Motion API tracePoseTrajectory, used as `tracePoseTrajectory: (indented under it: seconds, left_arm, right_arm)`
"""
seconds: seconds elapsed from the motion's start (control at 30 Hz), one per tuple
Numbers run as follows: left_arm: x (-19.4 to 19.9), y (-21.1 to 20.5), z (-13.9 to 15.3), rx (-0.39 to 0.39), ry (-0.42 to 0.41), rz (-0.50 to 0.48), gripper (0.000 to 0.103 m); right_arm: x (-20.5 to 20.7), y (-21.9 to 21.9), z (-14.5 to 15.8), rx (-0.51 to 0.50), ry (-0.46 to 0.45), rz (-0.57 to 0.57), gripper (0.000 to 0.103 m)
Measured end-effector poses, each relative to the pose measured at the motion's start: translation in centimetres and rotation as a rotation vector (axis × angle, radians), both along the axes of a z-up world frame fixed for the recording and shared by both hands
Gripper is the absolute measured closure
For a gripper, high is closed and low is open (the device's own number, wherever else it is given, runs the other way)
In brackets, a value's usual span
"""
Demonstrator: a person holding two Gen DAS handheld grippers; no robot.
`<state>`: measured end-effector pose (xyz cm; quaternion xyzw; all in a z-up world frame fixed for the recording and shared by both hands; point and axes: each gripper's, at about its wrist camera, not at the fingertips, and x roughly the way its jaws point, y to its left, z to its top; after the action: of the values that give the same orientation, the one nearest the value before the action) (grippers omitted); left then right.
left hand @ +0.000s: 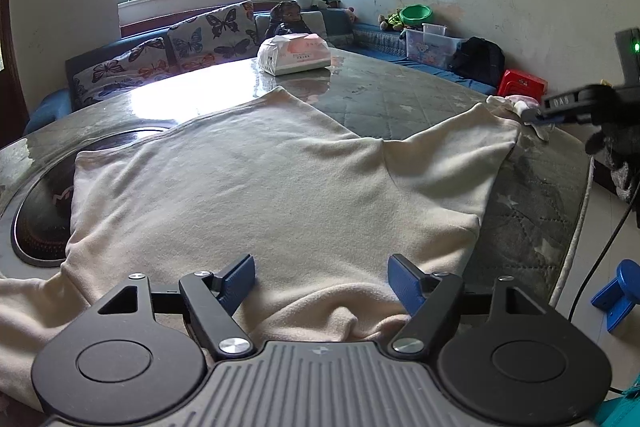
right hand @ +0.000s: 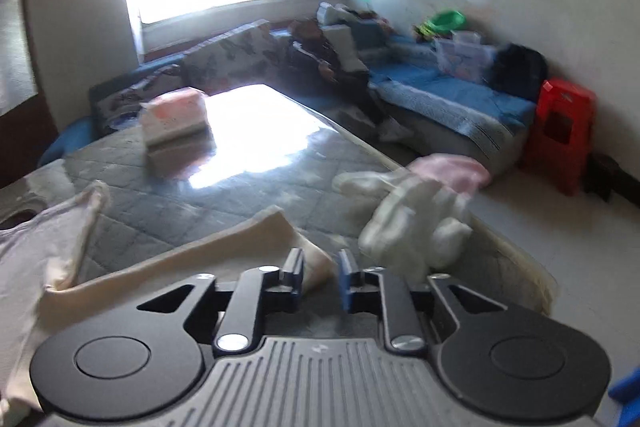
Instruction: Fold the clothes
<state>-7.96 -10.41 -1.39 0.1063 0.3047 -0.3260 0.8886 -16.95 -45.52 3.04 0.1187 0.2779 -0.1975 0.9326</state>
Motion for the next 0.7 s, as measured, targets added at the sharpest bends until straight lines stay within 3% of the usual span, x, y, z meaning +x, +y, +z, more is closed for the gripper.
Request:
tracePoseTrajectory:
  seconds: [0.1,0.4,0.57,0.63,0.7]
  left_arm:
    - [0.0,-0.1,0.0,0.003,-0.001,0.004,0.026]
    - [-0.1,-0.1,-0.1,0.006,-0.007,0.007,0.025]
    - [-0.1,-0.1,-0.2,0.004,-0.009,0.007,0.024]
    - [0.0,-0.1,-0.3,0.005,-0.011,0.005,0.022]
    - [0.0,-0.3,-0.3,0.009,-0.013,0.004,0.022]
  right_arm:
    - [2.1,1.3,0.0,-0.015,0.011,0.085,0.069]
    - [7.8,0.6,-1.7,-0.081,0.087,0.13,0.065]
    - [6.5,1.2,-0.9,-0.087,0.053,0.141,0.062]
    - [5.2,2.3,-0.4,-0.071,0.033,0.185,0.052]
    - [3.9,4.1,-0.2,-0.063,0.025,0.25,0.05]
